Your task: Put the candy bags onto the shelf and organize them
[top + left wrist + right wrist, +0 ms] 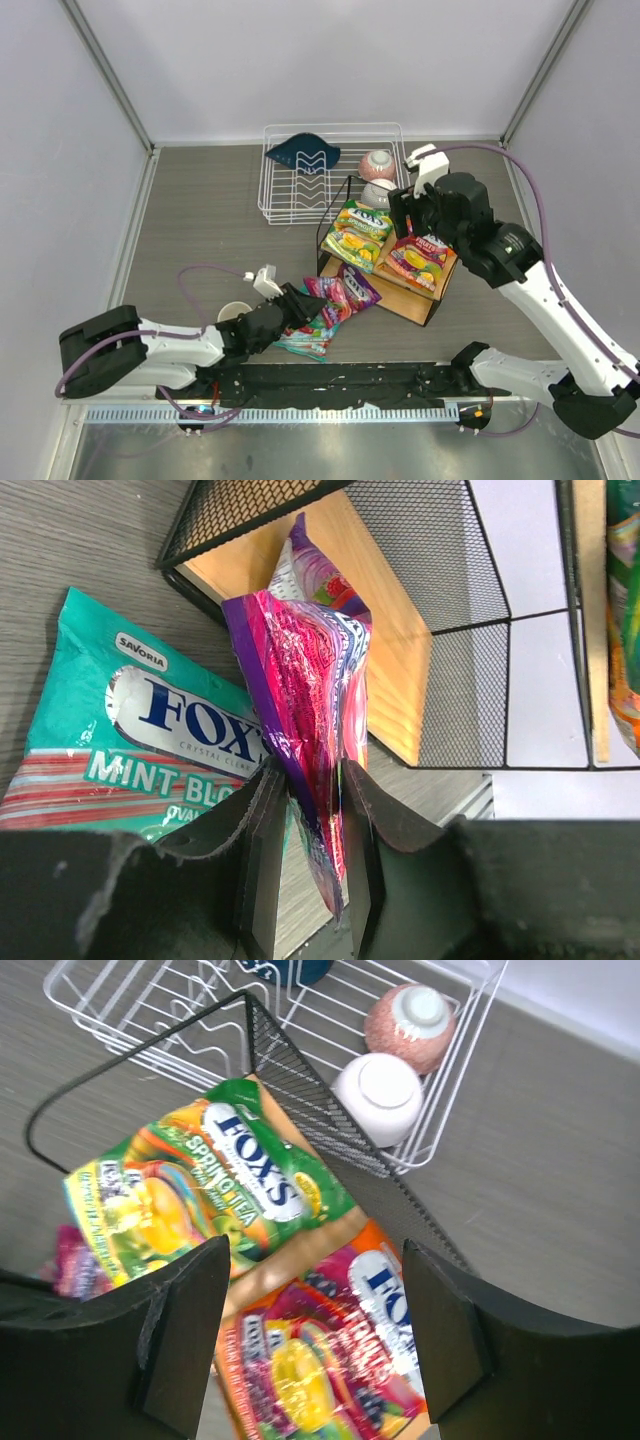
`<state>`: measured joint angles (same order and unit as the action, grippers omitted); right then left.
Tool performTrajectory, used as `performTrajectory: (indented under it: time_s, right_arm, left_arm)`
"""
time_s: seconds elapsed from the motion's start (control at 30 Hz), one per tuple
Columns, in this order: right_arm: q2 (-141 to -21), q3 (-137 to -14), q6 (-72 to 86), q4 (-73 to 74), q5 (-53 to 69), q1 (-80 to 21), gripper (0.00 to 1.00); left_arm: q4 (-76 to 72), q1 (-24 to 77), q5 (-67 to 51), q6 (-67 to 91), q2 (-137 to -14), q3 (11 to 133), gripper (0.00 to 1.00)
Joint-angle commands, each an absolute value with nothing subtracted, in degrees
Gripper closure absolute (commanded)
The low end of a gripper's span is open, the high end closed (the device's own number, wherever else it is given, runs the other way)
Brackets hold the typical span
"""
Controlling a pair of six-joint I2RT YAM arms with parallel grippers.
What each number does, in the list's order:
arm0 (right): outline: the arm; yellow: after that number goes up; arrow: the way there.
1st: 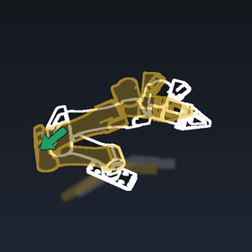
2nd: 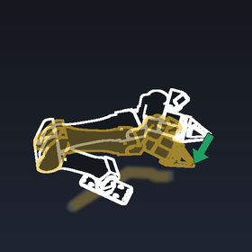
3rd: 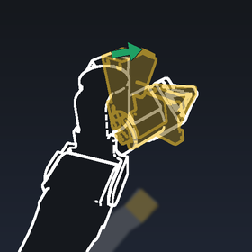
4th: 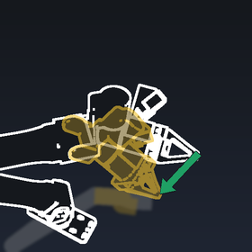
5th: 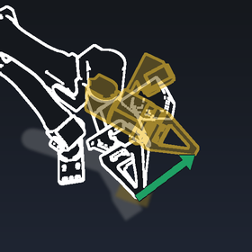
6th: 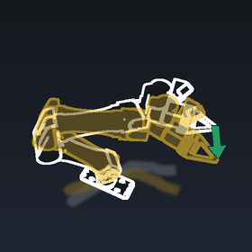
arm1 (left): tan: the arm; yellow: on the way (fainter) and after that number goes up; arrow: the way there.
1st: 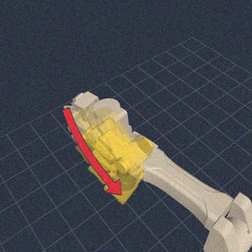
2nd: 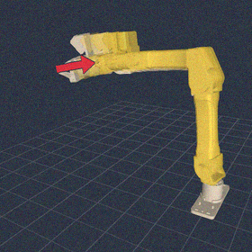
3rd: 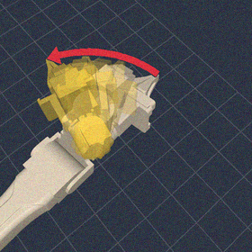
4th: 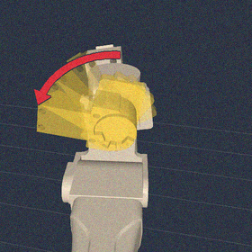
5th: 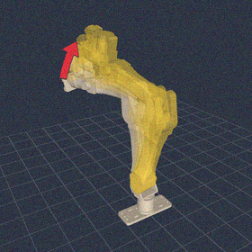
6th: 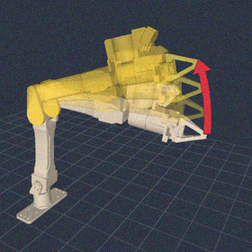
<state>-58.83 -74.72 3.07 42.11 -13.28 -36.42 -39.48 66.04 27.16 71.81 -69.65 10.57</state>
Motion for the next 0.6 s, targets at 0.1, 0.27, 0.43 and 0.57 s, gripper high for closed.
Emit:
performTrajectory:
  time_s: [0.1, 0.27, 0.43, 0.57]
  right_arm:
    - [-63.88, -77.25, -17.56, 36.03, -9.1, -31.13, 0.24]
    - [-68.98, -81.03, -19.86, 36.91, 9.83, -16.2, 0.24]
    - [-77.33, -86.91, -23.55, 41.82, 19.94, -12.22, 0.23]
    - [-79.89, -88.68, -23.99, 43.33, 24.43, -11.34, 0.24]
  left_arm:
    - [-32.62, 67.32, 27.24, 72.51, -60.57, 9.76, 0.68]
    - [-25.41, 67.32, 28.39, 72.07, -53.36, 9.75, 0.67]
    - [-20.14, 67.41, 29.18, 71.46, -48.7, 10.28, 0.67]
    - [-18.37, 67.32, 29.62, 71.1, -47.37, 10.46, 0.66]
